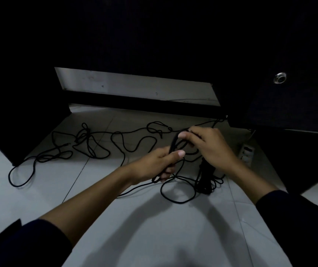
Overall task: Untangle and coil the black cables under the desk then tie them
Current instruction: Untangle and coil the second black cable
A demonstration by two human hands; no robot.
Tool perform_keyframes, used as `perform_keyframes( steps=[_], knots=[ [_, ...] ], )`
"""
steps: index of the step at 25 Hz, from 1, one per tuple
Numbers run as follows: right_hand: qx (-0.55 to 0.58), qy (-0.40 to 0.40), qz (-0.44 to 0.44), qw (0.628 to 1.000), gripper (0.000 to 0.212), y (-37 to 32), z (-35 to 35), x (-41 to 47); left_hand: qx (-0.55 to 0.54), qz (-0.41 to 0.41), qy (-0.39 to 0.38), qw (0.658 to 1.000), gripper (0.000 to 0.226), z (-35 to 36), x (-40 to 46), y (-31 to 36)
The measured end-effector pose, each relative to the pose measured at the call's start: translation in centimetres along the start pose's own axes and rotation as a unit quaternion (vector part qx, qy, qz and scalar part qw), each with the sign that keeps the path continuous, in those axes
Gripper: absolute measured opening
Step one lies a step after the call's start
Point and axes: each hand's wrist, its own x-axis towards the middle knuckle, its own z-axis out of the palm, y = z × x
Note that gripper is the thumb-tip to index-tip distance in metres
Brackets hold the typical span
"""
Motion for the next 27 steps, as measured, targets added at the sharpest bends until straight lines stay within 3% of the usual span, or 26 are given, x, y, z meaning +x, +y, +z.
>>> perform_keyframes(
  steps=[2,5,11,15,17,21,27],
  knots=[
    [0.096,0.006,0.046,0.994,0.03,-0.1,0.4,0.4,0.006,0.025,0.03,0.999,0.025,0.4,0.5,-0.5],
    [0.219,0.052,0.083,0.971,0.02,-1.0,1.1,0.6,0.017,0.047,0.081,0.995,0.028,0.6,1.6,-1.4],
    [0.277,0.053,0.134,0.95,0.013,-2.1,1.2,1.0,-0.093,0.055,0.04,0.993,0.026,0.8,2.0,-2.0],
    [0.454,0.045,0.254,0.853,0.023,-2.5,1.4,1.0,-0.124,0.044,-0.002,0.991,0.03,1.1,1.7,-2.2],
    [0.483,0.067,0.283,0.826,0.02,-2.7,1.6,1.3,-0.153,0.039,-0.025,0.987,0.034,1.8,1.8,-2.0],
    [0.458,0.084,0.276,0.841,0.015,-2.6,1.3,1.8,-0.117,0.042,-0.022,0.992,0.025,2.1,2.1,-1.6],
    [0.443,0.092,0.251,0.856,0.018,-2.8,1.1,1.4,-0.119,0.014,0.006,0.993,0.03,1.4,2.0,-1.2]
  ],
)
